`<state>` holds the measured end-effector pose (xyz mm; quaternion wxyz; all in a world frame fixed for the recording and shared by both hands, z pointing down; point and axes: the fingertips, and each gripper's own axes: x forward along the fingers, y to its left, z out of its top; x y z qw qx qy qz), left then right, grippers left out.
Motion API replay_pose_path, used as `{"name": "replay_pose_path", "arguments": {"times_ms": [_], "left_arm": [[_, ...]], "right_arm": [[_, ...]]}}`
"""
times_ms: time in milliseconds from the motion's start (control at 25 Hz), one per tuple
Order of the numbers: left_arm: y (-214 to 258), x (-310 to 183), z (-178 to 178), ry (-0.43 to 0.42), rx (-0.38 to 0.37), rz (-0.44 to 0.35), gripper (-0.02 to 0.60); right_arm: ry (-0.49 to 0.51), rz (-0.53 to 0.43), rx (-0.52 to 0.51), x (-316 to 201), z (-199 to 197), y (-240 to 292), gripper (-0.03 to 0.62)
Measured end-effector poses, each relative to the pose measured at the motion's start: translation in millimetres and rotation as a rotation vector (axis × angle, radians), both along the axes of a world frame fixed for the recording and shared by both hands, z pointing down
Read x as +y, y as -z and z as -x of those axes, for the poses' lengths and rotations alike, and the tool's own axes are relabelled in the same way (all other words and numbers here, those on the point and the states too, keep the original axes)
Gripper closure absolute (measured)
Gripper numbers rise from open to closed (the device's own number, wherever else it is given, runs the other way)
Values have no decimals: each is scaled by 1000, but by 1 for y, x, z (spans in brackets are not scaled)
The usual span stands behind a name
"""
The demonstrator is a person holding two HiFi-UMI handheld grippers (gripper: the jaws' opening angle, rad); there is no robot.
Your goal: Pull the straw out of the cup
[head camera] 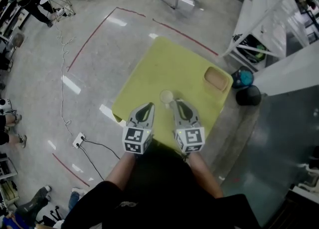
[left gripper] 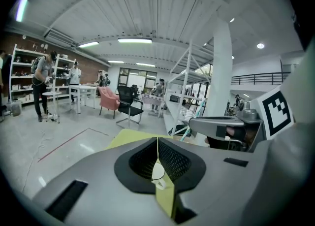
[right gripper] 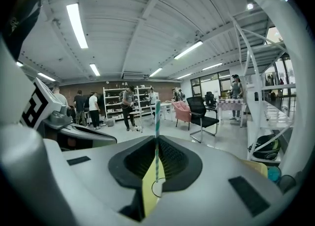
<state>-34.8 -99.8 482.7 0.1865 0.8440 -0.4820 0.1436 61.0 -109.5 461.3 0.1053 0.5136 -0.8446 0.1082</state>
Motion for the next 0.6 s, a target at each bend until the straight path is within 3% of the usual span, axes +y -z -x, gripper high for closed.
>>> {"name": "replay_pose_path", "arguments": {"times_ms": [600], "left_arm": [[37,50,-12,5,-53,-91,534]], "right_arm": [[-24,-84,-73,48,-18,40,557]]}}
